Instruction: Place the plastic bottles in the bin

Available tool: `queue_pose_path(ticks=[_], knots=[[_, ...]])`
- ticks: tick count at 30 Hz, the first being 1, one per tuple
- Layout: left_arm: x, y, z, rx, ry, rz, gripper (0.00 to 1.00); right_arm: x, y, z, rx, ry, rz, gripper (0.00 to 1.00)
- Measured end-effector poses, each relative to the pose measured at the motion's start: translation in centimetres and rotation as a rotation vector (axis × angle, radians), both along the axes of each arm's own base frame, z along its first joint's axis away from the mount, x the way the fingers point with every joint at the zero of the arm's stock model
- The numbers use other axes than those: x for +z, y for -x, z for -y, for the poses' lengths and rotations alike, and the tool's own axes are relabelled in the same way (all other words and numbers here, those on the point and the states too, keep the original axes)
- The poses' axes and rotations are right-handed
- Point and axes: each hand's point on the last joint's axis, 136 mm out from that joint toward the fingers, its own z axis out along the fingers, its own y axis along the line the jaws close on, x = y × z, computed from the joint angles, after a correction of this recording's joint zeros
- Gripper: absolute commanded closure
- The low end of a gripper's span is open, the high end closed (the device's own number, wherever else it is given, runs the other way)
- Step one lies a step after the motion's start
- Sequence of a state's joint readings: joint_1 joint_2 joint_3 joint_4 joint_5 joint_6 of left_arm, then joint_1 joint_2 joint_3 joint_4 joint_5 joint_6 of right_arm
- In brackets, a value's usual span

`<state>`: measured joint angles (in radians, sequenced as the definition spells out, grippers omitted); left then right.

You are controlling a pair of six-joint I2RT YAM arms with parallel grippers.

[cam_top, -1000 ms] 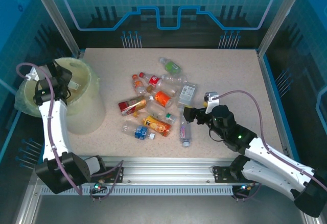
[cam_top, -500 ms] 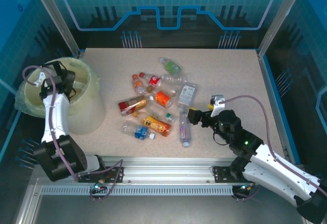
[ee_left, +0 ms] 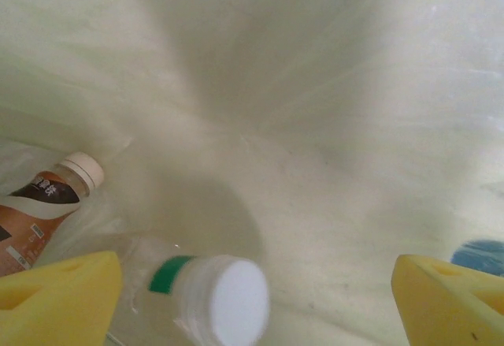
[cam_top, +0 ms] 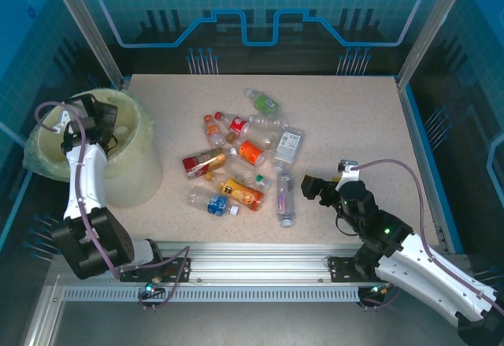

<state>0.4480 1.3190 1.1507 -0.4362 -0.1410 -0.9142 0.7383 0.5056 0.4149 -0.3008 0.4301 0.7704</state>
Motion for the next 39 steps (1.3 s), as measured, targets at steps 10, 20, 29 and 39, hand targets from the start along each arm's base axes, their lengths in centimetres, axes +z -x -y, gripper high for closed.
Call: queue_pose_path(ticks=[10,20,29,39], knots=[[6.0,0.3,1.7,-0.107,-0.069,0.121,0.01,-5.8,1.3,-1.9,0.092,0.099,-0.262,0.0],[12.8,2.9,4.8,-0.29,-0.249,0.213,0.01,-9.0,2.9,-6.7,0.156,0.201,-0.443,0.0],[17.1,4.7,10.5,-0.576,-0.343,0.359,0.01,-11.5,2.8,-9.1,0.174,0.34,-0.579,0.01],[20.3,6.4,15.1,-0.741,-0.462,0.473,0.01,-14.7,4.6,-10.2,0.181,0.485,-0.695,0.08]])
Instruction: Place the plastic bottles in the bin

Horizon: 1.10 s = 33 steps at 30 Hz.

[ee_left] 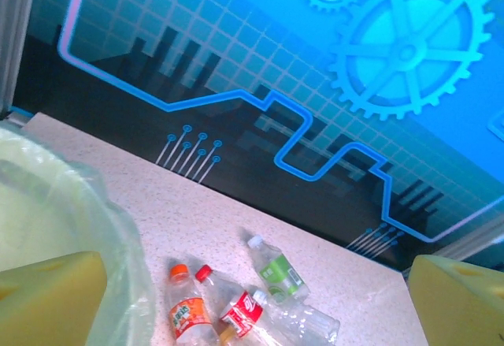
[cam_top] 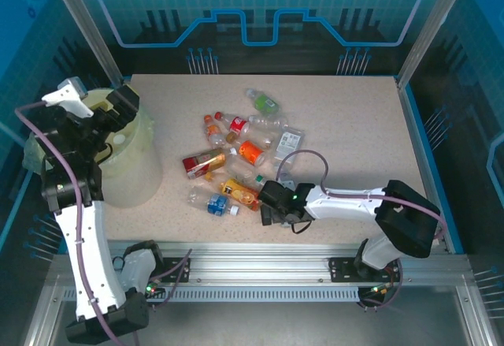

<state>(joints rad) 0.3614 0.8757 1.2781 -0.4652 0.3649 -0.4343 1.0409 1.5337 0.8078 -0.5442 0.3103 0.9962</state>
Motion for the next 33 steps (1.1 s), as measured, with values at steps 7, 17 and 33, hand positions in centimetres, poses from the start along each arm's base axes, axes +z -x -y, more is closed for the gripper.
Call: queue_pose_path(ticks=[7,17,33], knots=[[0.2,-0.3,2.3,-0.082,-0.003,0.009,0.01,-0.1,0.3,0.8,-0.04,-0.002,0.003,0.19],[-0.5,-1.5,6.6,-0.213,-0.037,-0.012,0.01,0.0,0.6,1.8,-0.069,-0.024,0.023,0.35],[-4.5,-4.2,15.7,-0.43,-0.113,-0.147,0.01,4.2,-1.0,2.0,-0.021,-0.1,0.186,0.62]])
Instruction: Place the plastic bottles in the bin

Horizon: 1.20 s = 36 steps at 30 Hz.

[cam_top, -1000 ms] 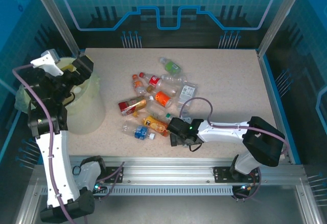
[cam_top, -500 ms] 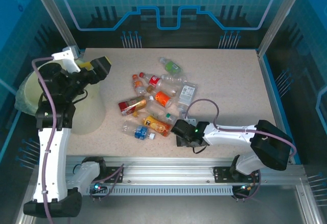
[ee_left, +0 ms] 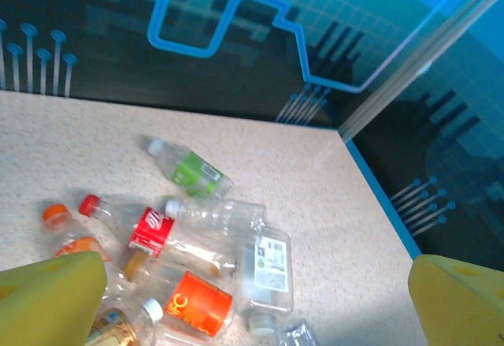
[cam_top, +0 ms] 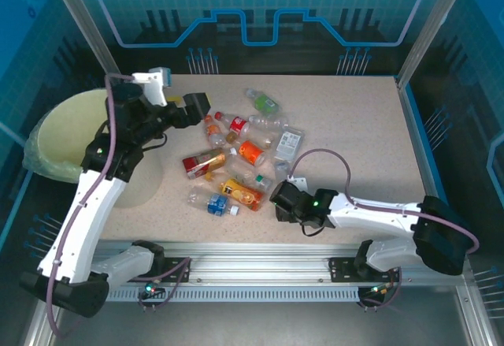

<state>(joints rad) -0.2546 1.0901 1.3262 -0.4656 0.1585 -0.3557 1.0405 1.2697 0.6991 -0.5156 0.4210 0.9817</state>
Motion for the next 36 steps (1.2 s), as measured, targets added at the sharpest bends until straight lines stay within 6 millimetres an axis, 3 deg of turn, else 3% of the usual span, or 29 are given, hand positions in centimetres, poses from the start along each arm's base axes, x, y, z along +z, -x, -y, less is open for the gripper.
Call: queue_pose_path(ticks=[3,9,14,20,27,33,36], knots=[[-1.6,-0.2,2.5,-0.049,-0.02,-0.04,0.01,1.9,-0.6,-0.2,0.02,-0.046,0.053,0.64],[-5.0,-0.6,6.6,-0.127,-0.028,-0.135,0.01,7.9,-3.5,-0.8,0.005,-0.312,0.185,0.65],[-7.6,0.4,9.6,-0.19,0.021,-0.199,0.01,11.3,-5.2,0.4,0.017,-0.471,0.254,0.68],[-8.0,2.1,13.4,-0.319,0.116,-0.214,0.01,13.6,-5.5,1.2,0.103,-0.577,0.276,0.69],[-7.7,3.0,17.3,-0.422,0.167,-0.199,0.01,15.1,-3.9,-1.7,0.292,-0.695,0.247,0.68],[-10.0,2.3,18.3,-0.379,0.138,-0.248,0.01,17.4,-3.6,-3.8,0.392,-0.802,0.299,0.67],[-9.8,1.9,18.2,-0.356,0.148,-0.241,0.01,18.1,-3.2,-4.8,0.438,-0.832,0.307,0.66]])
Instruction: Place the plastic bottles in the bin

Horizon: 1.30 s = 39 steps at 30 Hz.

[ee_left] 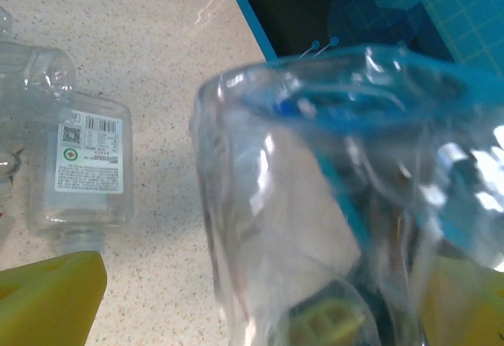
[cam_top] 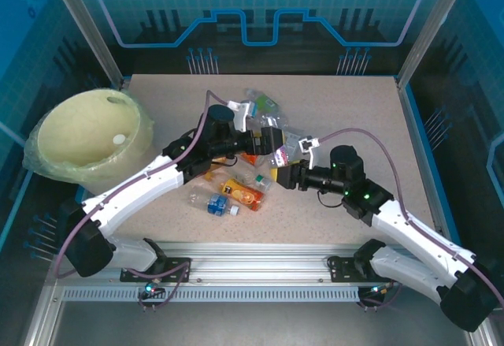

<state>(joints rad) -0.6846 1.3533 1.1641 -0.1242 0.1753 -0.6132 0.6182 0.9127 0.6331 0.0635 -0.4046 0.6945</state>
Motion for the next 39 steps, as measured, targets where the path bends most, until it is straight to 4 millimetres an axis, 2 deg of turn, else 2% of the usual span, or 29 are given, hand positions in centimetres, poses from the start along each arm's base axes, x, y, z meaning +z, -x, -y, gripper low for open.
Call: queue_pose_path(ticks=[2,6,8,10,13,22,29,34,39], knots=[[0.3,-0.1,0.2,0.0,0.02,-0.001,0.03,0.1,0.2,-0.6,0.023,-0.008,0.007,0.65],[0.4,-0.3,0.9,-0.011,0.053,-0.015,0.29,-0.2,0.6,-1.7,0.058,-0.007,0.007,0.65],[0.1,-0.3,1.0,-0.017,0.052,-0.022,0.37,-0.4,0.6,-2.0,0.061,-0.004,0.004,0.64],[0.1,-0.3,1.1,-0.02,0.052,-0.019,0.41,-0.6,0.5,-2.1,0.06,0.004,0.005,0.63],[0.1,-0.5,0.9,-0.007,0.049,-0.016,0.44,-0.5,0.4,-2.2,0.059,0.013,0.011,0.56],[-0.6,-1.4,-0.2,0.075,0.002,-0.014,0.47,-0.5,0.4,-2.1,0.061,0.071,0.026,0.0],[-0.6,-1.8,-2.1,0.163,-0.045,-0.001,0.47,-0.7,0.3,-1.2,0.019,0.11,0.033,0.0],[-1.0,-1.8,-4.4,0.24,-0.133,0.02,0.48,-0.7,0.5,-0.2,-0.01,0.143,0.051,0.0],[0.1,-1.7,-6.9,0.312,-0.21,0.086,0.49,-1.3,0.1,1.2,-0.072,0.206,0.051,0.0]])
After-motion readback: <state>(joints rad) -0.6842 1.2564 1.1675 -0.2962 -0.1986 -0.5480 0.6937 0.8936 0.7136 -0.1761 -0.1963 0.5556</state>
